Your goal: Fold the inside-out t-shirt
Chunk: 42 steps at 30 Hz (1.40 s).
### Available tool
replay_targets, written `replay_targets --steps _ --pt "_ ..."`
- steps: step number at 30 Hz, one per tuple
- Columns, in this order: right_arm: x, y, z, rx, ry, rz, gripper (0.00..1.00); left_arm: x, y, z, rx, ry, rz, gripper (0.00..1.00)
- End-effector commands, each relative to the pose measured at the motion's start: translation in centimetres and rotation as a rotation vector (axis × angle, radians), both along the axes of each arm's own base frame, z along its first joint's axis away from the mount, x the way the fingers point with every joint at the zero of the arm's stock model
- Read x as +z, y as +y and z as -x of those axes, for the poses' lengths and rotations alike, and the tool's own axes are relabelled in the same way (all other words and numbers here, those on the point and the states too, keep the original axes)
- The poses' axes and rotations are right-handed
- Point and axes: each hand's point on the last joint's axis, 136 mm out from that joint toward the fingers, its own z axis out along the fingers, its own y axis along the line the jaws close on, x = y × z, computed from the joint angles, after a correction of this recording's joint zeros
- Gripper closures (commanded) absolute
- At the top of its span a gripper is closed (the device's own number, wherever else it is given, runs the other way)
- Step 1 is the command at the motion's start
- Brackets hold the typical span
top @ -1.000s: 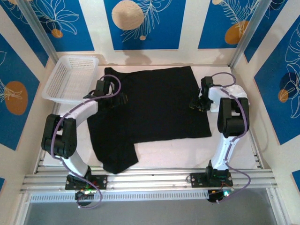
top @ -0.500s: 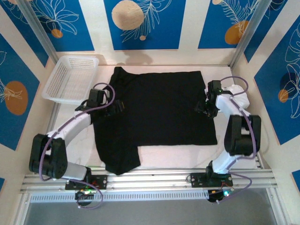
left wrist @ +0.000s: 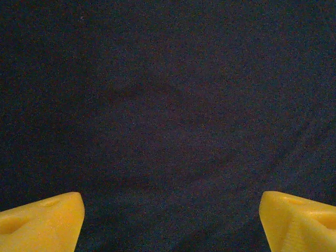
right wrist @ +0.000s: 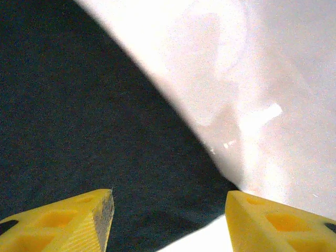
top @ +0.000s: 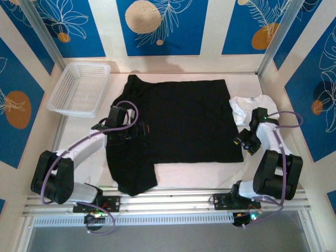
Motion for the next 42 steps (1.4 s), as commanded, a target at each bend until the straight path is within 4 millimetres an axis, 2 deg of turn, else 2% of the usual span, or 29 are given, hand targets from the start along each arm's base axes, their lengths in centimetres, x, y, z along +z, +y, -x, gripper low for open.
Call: replay_targets --steps 1,7,14,18,23,27,34,37,42 --pt "-0.9 -0.3 2.5 -0.060 0.104 -0.001 0.41 -0.4 -0.4 0.1 -0.032 -0.011 0.003 0.13" --pt "-3.4 0.1 3.4 -0.076 0.217 -0.031 0.41 -0.5 -1.1 0.1 -0.057 -0.004 0.030 0.13" --pt "-5.6 1.2 3.3 -0.077 0.247 -0.088 0.47 -0.6 -1.1 0.2 -0.062 -0.002 0.029 0.13" --pt "-6.3 1.1 2.9 -0.060 0.243 -0.077 0.62 -0.7 -0.8 0.7 -0.052 0.015 0.022 0.13" --pt "-5.8 1.5 2.0 -0.025 0.200 -0.083 0.84 -1.4 0.4 2.5 -0.025 0.057 -0.026 0.13" --pt "-4.0 2.3 0.4 0.034 0.095 -0.071 0.91 -2.0 2.5 5.7 -0.001 0.114 -0.152 0.13" --pt "-1.5 4.1 -2.0 0.106 -0.099 -0.101 0.94 -4.3 7.2 13.8 0.101 0.298 -0.360 0.14" --pt "-0.9 4.9 -2.3 0.127 -0.157 -0.132 0.94 -4.3 9.1 16.5 0.150 0.347 -0.458 0.14" --pt "0.2 5.9 -2.2 0.149 -0.247 -0.170 0.93 -4.8 10.2 20.4 0.209 0.456 -0.528 0.17"
